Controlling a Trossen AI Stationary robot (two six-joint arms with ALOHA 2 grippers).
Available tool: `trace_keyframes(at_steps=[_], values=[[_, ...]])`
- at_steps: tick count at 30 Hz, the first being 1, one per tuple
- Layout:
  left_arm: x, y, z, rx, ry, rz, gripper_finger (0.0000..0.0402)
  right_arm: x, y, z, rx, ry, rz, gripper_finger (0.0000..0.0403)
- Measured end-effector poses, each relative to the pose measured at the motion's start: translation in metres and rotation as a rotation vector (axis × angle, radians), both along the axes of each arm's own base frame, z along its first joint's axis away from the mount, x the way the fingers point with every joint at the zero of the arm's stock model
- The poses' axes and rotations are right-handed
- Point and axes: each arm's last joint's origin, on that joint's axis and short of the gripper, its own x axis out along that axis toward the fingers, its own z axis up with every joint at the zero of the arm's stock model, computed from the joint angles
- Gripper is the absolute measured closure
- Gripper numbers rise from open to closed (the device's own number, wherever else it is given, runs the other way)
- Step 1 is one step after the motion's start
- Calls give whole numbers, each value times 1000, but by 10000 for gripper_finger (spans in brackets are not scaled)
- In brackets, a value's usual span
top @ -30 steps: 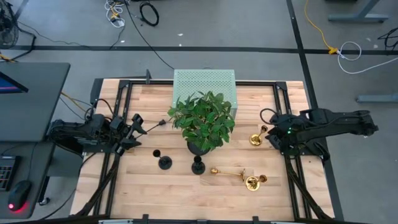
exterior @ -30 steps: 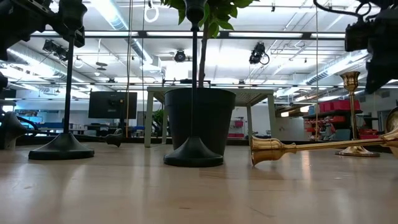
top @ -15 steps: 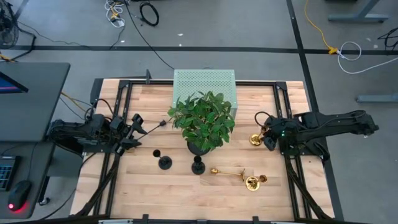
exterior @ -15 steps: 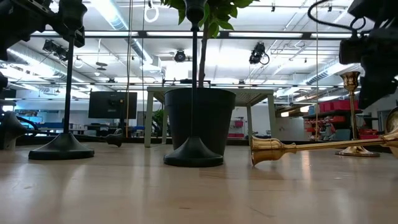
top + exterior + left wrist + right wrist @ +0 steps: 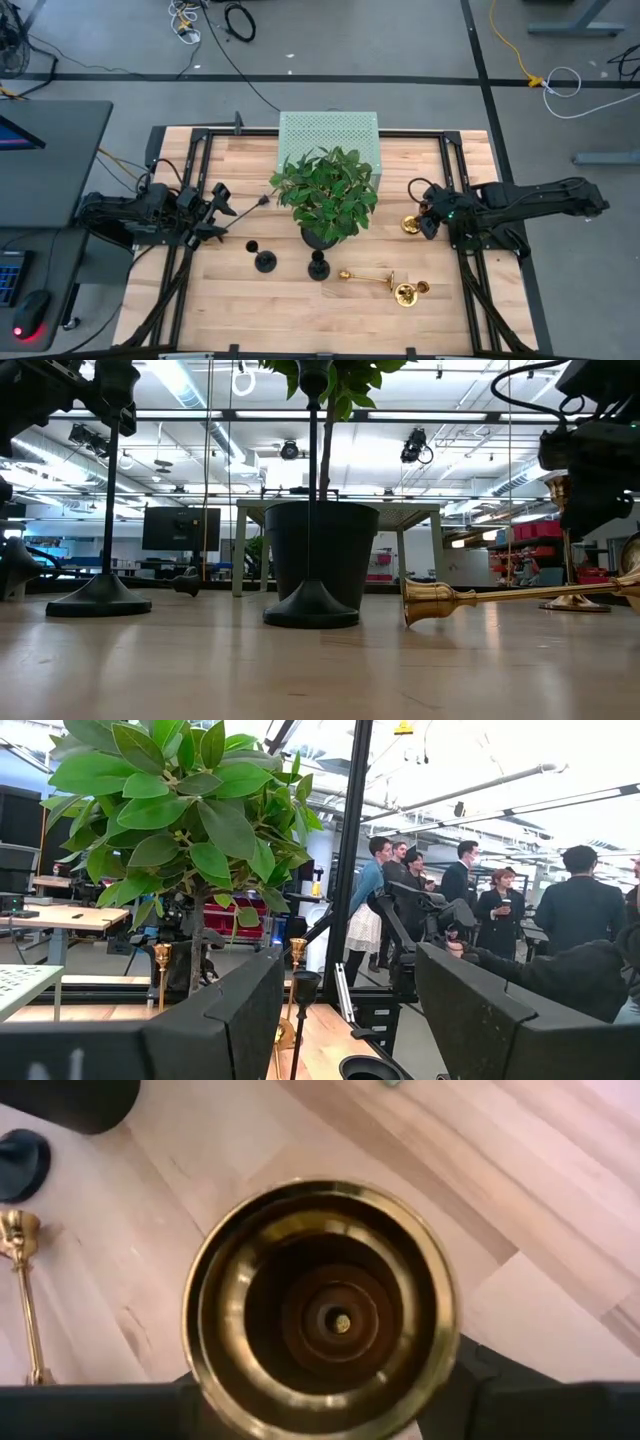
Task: Pick & Place candle stick holders
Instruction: Put the top right gold candle holder on the shelf
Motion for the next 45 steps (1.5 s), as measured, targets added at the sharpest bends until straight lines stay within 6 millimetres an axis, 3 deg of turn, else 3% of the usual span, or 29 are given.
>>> trace_keyframes(at_steps=[11, 26, 45], values=[[0, 0, 0, 1, 0, 0, 175, 8, -1, -3, -38, 25, -22, 252], [0, 0, 0, 0, 0, -1, 175, 13, -1, -2, -68, -2, 8, 391], [0, 0, 0, 1, 0, 0, 175, 16, 0, -1, -61, -29, 24, 400]])
